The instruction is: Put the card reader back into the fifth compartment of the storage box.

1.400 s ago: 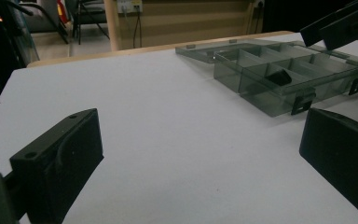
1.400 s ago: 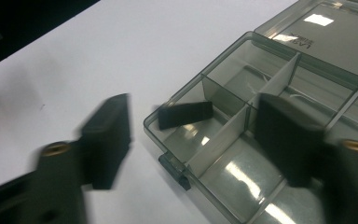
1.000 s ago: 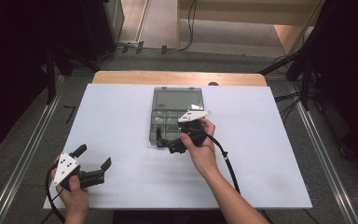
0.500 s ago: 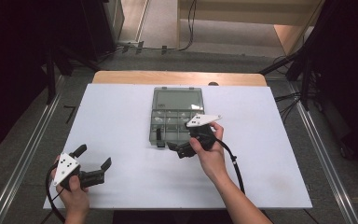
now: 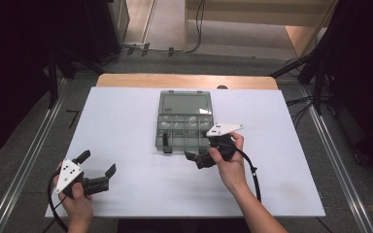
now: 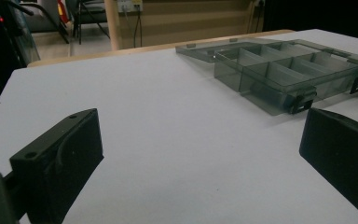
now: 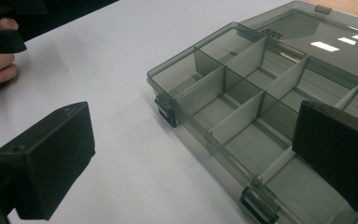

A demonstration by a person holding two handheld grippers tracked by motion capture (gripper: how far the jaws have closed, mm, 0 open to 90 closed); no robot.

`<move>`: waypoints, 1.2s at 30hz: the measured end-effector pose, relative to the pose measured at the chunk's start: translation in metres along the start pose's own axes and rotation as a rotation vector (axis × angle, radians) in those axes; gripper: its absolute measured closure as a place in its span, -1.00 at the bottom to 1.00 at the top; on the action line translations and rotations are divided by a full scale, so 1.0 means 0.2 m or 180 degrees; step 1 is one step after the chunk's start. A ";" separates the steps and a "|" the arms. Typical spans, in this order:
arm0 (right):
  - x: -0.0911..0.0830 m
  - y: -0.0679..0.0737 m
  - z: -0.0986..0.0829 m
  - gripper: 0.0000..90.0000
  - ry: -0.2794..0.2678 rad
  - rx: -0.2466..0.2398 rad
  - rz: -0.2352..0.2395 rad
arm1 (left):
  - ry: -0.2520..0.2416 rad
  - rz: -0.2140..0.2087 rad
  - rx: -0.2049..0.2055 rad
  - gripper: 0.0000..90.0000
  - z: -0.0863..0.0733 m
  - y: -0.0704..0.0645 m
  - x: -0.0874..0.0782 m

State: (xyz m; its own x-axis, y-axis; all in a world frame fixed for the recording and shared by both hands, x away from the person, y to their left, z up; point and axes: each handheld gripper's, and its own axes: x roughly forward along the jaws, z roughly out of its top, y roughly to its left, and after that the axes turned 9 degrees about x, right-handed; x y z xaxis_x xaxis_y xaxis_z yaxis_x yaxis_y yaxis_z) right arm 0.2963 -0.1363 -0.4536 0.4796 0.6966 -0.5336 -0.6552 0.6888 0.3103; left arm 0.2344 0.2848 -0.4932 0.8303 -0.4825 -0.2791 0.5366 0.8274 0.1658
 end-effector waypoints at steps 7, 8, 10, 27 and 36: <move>-0.05 -0.02 -0.03 -1.00 -0.0044 0.0014 -0.0037 | 0.0000 0.0003 -0.0001 -1.00 0.00 0.00 0.00; -0.06 -0.03 -0.03 -1.00 -0.0051 0.0010 -0.0041 | 0.0004 0.0001 0.0002 -1.00 0.00 0.00 0.00; -0.08 -0.04 -0.04 -1.00 -0.0053 0.0011 -0.0064 | 0.0004 0.0004 0.0001 -1.00 0.00 0.00 0.00; -0.22 -0.15 -0.16 -1.00 -0.0107 0.0170 -0.0188 | 0.0017 0.0006 0.0015 -1.00 0.00 0.00 0.00; -0.29 -0.20 -0.21 -1.00 -0.0130 0.0220 -0.0235 | 0.0017 0.0009 0.0019 -1.00 0.00 -0.01 0.00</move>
State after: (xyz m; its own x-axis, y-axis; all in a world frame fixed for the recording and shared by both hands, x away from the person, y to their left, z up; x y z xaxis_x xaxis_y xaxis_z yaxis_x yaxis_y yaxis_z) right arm 0.2691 -0.2122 -0.4684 0.5495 0.6500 -0.5250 -0.5760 0.7498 0.3255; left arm 0.2339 0.2839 -0.4934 0.8310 -0.4786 -0.2836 0.5351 0.8270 0.1722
